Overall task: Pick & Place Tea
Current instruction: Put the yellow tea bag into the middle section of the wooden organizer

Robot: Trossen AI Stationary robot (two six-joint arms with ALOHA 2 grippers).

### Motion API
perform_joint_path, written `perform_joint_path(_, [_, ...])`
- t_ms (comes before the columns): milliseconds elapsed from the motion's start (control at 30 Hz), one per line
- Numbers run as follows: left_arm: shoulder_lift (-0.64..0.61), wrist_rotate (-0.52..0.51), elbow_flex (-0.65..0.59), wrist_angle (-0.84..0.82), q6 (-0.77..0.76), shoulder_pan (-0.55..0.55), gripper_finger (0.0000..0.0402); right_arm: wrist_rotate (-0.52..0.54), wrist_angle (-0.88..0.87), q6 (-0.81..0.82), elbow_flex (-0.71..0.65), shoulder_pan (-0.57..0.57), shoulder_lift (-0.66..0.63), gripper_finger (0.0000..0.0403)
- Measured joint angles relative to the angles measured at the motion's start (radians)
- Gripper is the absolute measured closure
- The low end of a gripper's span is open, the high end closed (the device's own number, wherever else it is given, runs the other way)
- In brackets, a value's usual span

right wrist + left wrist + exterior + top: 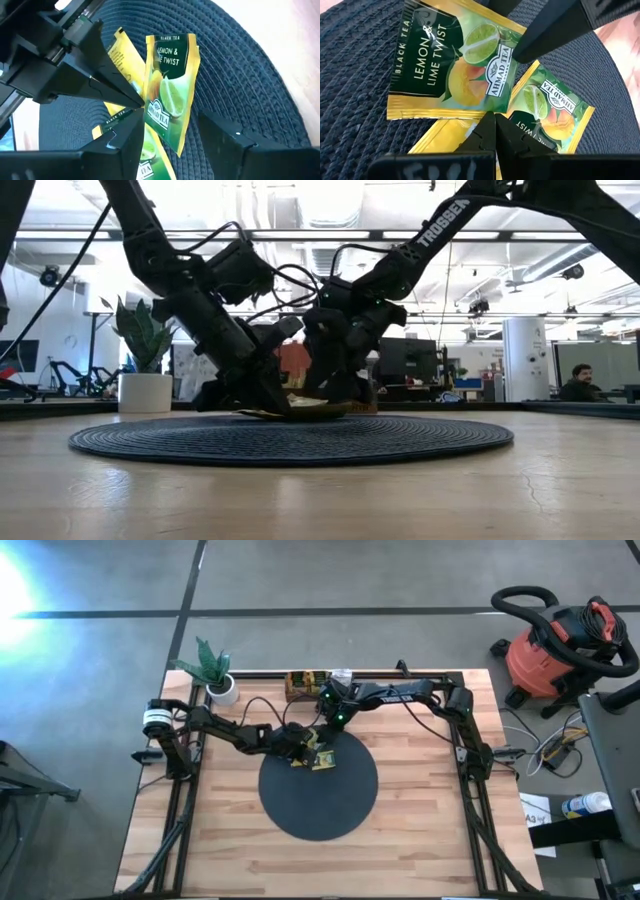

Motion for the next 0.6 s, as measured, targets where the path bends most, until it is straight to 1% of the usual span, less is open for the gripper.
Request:
perform_joint_path(100, [0.002, -0.005, 0.0, 0.036, 0.003, 0.001, 0.0401, 0.0, 0.012, -0.004, 0.0, 0.008, 0.0, 0.0232])
perform_joint_path(200, [0.002, -0.009, -0.002, 0.059, 0.003, 0.0, 0.0401, 0.0, 0.018, -0.011, 0.001, 0.016, 0.0, 0.0261])
perform_joint_path(467, [-0.011, -0.009, -0.001, 0.056, 0.003, 0.0, 0.0401, 0.002, 0.017, -0.013, 0.001, 0.01, 0.0, 0.0379])
perform_joint_path(600, [-0.077, -0.006, -0.001, -0.001, -0.002, -0.001, 0.0401, 0.003, 0.009, -0.029, 0.001, 0.004, -0.015, 0.0392])
